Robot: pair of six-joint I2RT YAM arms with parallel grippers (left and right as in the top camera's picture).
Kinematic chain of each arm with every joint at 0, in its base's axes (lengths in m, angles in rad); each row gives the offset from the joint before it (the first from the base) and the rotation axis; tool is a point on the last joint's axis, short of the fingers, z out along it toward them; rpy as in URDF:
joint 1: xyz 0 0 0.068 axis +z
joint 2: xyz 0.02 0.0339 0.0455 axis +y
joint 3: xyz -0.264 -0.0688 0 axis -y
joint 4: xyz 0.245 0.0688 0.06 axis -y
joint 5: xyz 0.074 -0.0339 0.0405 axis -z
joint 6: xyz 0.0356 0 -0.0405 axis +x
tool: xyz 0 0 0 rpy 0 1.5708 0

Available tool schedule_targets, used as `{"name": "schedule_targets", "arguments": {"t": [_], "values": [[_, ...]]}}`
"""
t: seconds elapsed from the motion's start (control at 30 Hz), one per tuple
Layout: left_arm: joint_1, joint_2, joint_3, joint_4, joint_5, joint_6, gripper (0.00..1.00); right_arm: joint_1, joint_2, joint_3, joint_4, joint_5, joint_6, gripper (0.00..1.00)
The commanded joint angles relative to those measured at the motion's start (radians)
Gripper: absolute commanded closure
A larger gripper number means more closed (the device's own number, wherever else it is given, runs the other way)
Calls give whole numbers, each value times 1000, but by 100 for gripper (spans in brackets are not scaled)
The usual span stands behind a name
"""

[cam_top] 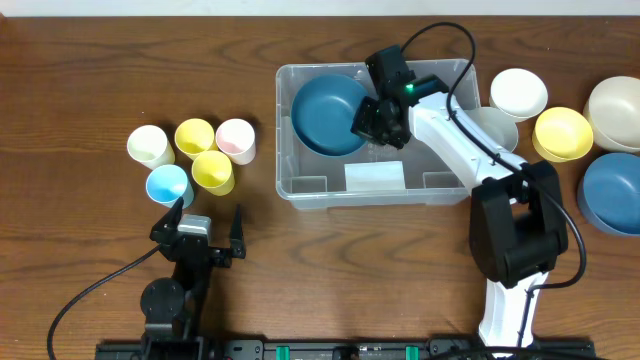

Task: Pack container
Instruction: 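Lower the teal bowl into the container and open the right gripper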

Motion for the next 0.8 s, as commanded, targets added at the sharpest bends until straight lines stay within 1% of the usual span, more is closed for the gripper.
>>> {"name": "schedule_targets", "arguments": {"t": [0.0,0.1,0.13,0.33,0.37,0.6,0.67,0.7,0.77], "values": [[6,-5,-16,-36,18,10,2,16,20,3,4,2,10,98],[6,-5,-16,-35,18,10,2,16,20,3,2,2,10,94],[6,-5,-16,-35,18,10,2,16,20,3,2,2,10,92],[6,-5,-16,-35,18,10,2,16,20,3,-10,10,-7,66],[6,-5,-16,-35,18,10,2,16,20,3,-14,13,-13,63],[6,-5,-16,-35,18,10,2,13,-20,23,-34,13,-93,54],[6,-5,-16,-36,18,10,2,13,-54,60,-62,19,-142,49],[6,-5,-16,-35,18,10,2,11,-76,88,-78,26,-179,42],[6,-5,-16,-36,18,10,2,0,-122,159,-124,60,-254,21]]}}
